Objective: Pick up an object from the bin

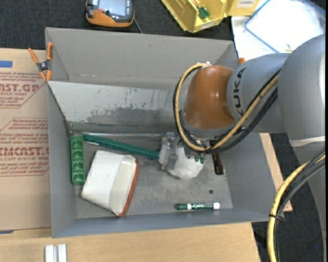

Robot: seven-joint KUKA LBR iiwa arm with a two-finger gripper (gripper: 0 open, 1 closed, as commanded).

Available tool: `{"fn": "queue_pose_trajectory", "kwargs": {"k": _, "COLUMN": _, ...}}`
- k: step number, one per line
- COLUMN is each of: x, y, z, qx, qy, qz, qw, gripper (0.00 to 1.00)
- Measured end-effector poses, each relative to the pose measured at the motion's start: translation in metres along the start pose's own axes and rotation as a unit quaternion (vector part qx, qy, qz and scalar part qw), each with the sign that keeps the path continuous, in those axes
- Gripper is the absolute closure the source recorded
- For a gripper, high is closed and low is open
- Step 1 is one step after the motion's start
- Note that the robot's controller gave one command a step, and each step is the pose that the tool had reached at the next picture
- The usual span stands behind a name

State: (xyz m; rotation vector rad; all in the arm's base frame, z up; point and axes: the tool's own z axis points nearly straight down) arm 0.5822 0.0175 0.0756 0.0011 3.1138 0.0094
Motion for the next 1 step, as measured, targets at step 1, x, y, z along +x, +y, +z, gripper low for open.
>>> {"fn": "queue_pose_trajectory", "kwargs": {"k": 1, "x": 0.0002, "y": 0.0001, "z": -0.0072, "qx": 0.000, "qy": 0.0003, "qz": 0.000, "qw": 1.0000, "gripper": 1.00}}
